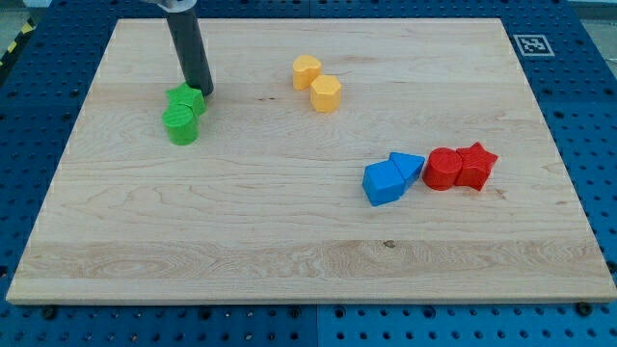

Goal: Point at the yellow hexagon

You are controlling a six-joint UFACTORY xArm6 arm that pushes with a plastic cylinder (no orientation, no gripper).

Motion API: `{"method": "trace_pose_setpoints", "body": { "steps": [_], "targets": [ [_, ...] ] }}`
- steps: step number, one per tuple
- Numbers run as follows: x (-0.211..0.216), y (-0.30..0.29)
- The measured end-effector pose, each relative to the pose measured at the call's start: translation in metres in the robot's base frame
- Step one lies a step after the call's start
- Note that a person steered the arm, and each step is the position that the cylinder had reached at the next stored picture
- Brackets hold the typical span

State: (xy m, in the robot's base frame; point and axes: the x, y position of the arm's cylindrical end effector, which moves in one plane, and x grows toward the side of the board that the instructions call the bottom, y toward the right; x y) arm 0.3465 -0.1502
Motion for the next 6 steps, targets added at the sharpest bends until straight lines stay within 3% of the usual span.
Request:
{"method": "trace_pose_setpoints", "body": {
  "steps": [3,6],
  "targets": [
    [0.009,0.0],
    [0.052,0.088]
  ]
}}
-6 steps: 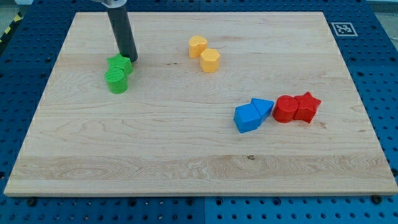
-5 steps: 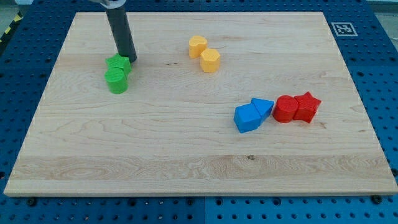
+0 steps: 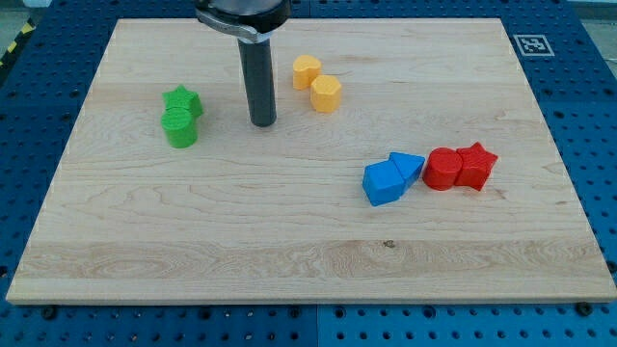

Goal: Point at the yellow hexagon

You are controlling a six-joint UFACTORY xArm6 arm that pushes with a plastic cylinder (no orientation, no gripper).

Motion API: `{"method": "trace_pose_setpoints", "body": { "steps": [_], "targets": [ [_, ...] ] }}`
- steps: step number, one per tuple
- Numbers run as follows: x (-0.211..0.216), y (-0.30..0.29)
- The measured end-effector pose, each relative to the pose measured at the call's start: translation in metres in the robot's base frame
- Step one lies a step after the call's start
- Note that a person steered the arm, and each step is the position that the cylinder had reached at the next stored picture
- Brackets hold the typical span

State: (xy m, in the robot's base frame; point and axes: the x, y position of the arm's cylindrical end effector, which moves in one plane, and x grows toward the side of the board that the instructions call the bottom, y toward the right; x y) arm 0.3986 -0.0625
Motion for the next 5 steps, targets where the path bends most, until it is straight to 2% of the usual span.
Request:
{"method": "trace_pose_setpoints", "body": {
  "steps": [2,5],
  "targets": [
    [0.002,0.006],
    [0.015,0.115]
  ]
}}
